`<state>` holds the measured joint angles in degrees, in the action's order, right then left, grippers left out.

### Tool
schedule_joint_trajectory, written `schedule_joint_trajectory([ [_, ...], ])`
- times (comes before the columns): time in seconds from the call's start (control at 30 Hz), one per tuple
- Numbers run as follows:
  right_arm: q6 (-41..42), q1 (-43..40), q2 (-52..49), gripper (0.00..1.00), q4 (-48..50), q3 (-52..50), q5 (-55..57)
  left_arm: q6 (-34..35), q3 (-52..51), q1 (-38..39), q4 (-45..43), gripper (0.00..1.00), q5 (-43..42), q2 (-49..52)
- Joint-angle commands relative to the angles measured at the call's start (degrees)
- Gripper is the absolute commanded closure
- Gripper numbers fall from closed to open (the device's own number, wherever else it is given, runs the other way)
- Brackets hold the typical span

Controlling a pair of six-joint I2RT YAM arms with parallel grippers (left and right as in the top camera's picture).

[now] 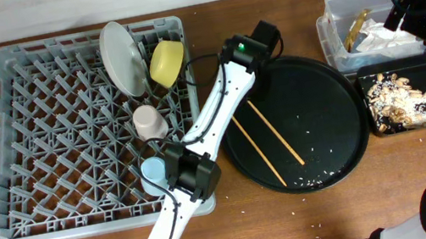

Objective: Sort waste into correct bins and load items into the dishwasher rack
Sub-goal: 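Reach the left gripper to the chopsticks and grasp them, then carry the chopsticks to the rack and set them in a slot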

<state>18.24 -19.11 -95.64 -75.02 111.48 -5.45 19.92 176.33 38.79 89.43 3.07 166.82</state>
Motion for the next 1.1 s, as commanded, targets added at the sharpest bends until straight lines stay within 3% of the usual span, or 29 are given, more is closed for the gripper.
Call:
schedule_joint_trajectory([
  [0.0, 0.5, -0.4, -0.3, 0.01, 0.0, 0.3, 0.1, -0.3, 2.9, 0.8, 3.6, 0.55, -1.2, -8.2],
  [0.03, 0.5, -0.4, -0.3, 0.01, 0.0, 0.3, 0.1, 0.0, 2.0, 0.8, 7.3, 0.55, -1.2, -7.1],
  [0.07, 0.5, -0.4, -0.3, 0.01, 0.0, 0.3, 0.1, 0.7, 0.8, 0.8, 7.3, 0.63, -1.9, -6.4],
  [0.1, 0.5, -0.4, -0.3, 0.02, 0.0, 0.3, 0.1, 4.8, -2.8, 0.9, 7.3, 0.64, -3.7, -6.0],
  [0.2, 0.5, -0.4, -0.3, 0.01, 0.0, 0.3, 0.1, 4.7, -7.4, 1.7, 7.3, 0.64, -8.5, -6.0],
  [0.37, 0.5, -0.4, -0.3, 0.01, 0.0, 0.3, 0.1, 4.7, -8.5, 0.5, 6.0, 0.64, 0.2, -5.4],
  [0.67, 0.5, -0.4, -0.3, 0.01, 0.0, 0.3, 0.1, 3.7, -8.5, -1.7, -1.2, 0.64, 3.5, 0.9],
  [0.83, 0.5, -0.4, -0.3, 0.02, 0.0, 0.3, 0.1, 3.5, -8.5, -7.1, -9.5, 0.62, 6.2, 1.8],
  [0.93, 0.5, -0.4, -0.3, 0.01, 0.0, 0.3, 0.1, -4.7, -8.5, -7.3, -16.4, 0.62, 6.2, 1.8],
  [1.0, 0.5, -0.4, -0.3, 0.02, 0.0, 0.3, 0.1, -4.7, -5.4, -7.3, -15.0, 0.63, 5.6, 1.6],
  [1.07, 0.5, -0.4, -0.3, 0.01, 0.0, 0.3, 0.1, -3.6, 2.8, -6.9, -5.3, 0.58, 2.1, -1.0],
])
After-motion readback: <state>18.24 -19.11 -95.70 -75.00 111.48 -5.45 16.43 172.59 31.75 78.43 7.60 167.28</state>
